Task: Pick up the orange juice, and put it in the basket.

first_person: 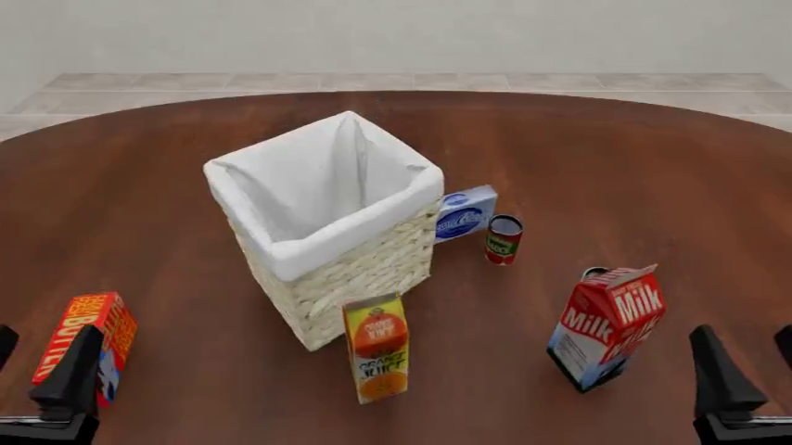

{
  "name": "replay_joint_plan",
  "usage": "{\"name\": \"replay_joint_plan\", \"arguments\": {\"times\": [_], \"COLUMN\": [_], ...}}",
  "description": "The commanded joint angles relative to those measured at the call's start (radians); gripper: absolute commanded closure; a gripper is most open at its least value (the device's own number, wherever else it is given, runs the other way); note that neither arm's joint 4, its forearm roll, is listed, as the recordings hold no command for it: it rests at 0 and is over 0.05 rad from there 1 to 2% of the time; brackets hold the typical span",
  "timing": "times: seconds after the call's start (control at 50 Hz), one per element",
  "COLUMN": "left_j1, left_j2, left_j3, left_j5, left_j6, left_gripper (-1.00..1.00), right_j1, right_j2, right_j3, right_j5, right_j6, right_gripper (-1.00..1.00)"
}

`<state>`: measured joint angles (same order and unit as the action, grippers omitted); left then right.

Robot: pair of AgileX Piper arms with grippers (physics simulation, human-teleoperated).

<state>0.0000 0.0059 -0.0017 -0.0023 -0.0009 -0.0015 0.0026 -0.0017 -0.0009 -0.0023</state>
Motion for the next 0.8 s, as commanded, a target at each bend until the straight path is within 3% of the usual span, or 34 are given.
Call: {"name": "replay_joint_plan", "arguments": {"times": [0.02,0.32,0.46,0.8], "left_j1": [-0.001,-0.002,-0.022,-0.041], "left_j2": [0.001,-0.002,-0.005,-0.005], "left_j3": [-0.003,-0.004,-0.018,-0.132], "left_j5": [0.002,0.003,0.01,0.068], "left_j6": [0.003,0.014,0.053,0.078], "left_gripper": [-1.0,-1.0,-1.0,-1.0], "right_j1": [0.001,0.005,0.006,0.013], "right_j2": [0.004,0.002,0.002,0.0], "right_j3": [-0.003,-0.003,-0.003,-0.003], "right_j5": [-0.001,-0.003,-0.003,-0.006], "right_j6": [0.003,0.003,0.003,0.005], "right_gripper": [-1.0,-1.0,-1.0,-1.0]}}
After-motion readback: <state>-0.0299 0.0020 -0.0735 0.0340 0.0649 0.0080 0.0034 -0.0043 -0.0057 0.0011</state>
